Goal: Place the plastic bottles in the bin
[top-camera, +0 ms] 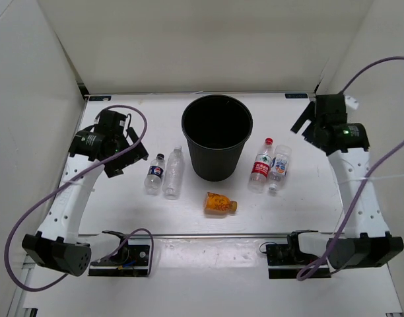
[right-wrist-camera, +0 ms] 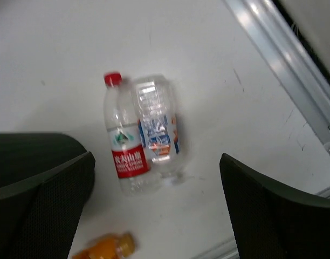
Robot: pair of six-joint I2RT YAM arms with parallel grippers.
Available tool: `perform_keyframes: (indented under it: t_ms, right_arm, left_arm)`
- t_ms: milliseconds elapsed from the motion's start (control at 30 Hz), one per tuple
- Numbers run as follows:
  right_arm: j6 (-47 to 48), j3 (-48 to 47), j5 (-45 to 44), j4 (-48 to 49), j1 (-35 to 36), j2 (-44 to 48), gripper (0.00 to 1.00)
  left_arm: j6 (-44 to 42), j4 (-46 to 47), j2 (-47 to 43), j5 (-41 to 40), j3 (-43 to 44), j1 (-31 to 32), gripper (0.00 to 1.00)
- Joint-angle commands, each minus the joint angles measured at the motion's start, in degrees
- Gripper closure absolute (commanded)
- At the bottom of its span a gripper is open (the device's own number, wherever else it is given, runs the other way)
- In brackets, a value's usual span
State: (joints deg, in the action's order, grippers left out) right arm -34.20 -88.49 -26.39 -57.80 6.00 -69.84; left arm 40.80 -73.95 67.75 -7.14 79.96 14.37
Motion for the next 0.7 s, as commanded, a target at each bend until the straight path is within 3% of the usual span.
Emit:
perform_keyframes:
  t_ms: [0, 233, 467, 667]
  right_arm:
    - [5.89, 6.03, 9.85, 1.20, 0.33, -1.60, 0.00]
    - [9.94, 14.74, 21.81, 7.96, -0.29, -7.40, 0.00]
    - [9.94, 14.22, 25.42, 11.75, -0.29, -21.02, 0.00]
    - [9.42, 14.22, 23.84, 13.76, -0.98, -27.80, 0.00]
  left_arm:
    - [2.36, -3.91, 1.94, -2.62, 1.95, -2.57, 0.00]
    - [1.74, -2.96, 5.47, 6.33, -0.69, -8.74, 0.00]
    - [-0.10, 0.30, 5.47, 12.67, -4.11, -10.86, 0.00]
    - [-0.10, 0.30, 4.41, 10.92, -4.73, -11.38, 0.00]
